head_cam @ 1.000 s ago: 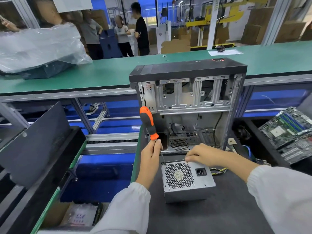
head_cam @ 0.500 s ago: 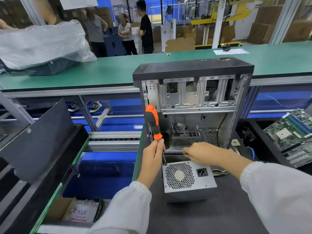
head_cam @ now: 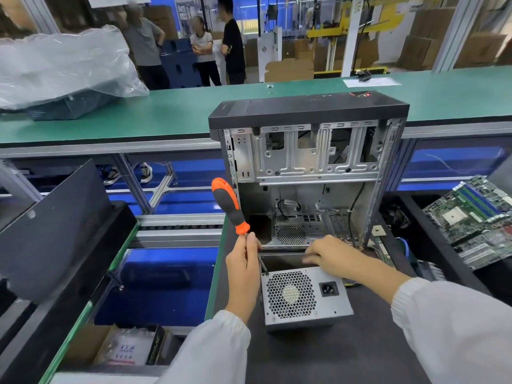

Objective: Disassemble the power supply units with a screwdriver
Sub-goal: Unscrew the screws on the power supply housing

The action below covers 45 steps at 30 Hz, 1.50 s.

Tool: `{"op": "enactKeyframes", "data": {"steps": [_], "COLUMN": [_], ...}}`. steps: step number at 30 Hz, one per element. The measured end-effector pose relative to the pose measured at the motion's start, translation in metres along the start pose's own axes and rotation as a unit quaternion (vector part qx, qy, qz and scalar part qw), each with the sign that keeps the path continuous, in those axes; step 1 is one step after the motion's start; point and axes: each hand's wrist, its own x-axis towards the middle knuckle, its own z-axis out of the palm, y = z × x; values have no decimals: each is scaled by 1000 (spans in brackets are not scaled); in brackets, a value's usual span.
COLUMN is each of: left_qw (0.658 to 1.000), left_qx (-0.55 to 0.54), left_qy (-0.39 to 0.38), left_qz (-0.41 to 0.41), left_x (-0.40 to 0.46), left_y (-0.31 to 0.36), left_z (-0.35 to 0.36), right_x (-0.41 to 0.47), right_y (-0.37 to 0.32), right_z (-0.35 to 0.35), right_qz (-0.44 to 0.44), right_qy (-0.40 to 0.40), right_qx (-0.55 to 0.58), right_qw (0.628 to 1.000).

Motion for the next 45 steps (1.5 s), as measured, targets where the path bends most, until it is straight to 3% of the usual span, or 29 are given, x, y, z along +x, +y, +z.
{"op": "enactKeyframes", "data": {"steps": [5,14,19,23,30,36,40,45], "left_qw": [1000,995,996,997,987,978,979,972], "left_qx": [16,43,51,58,148,173,169,187], "left_qy": [-9,-41,-30,-2,-28,-44,-45,-61], "left_qz": [-11,74,64,56,50,103,106,130], "left_x": [6,2,-1,3,13,16,16,19], "left_y": [0,4,-4,-10,-19,-16,-17,-17], "left_z": [5,14,21,25,29,29,29,30], "right_x": [3,17,3,-15,-50,-57,-54,-50], "right_y": [-9,-8,22,44,83,97,101,109], "right_z": [-8,-26,-39,-38,-32,-25,-20,-17], "right_qz": [17,67,111,153,205,213,200,234], "right_qy": [39,51,97,87,91,101,118,72], "right_qx": [-68,-151,-106,-92,-46,-55,-5,111], "right_qw": [997,985,983,980,973,970,973,963]}}
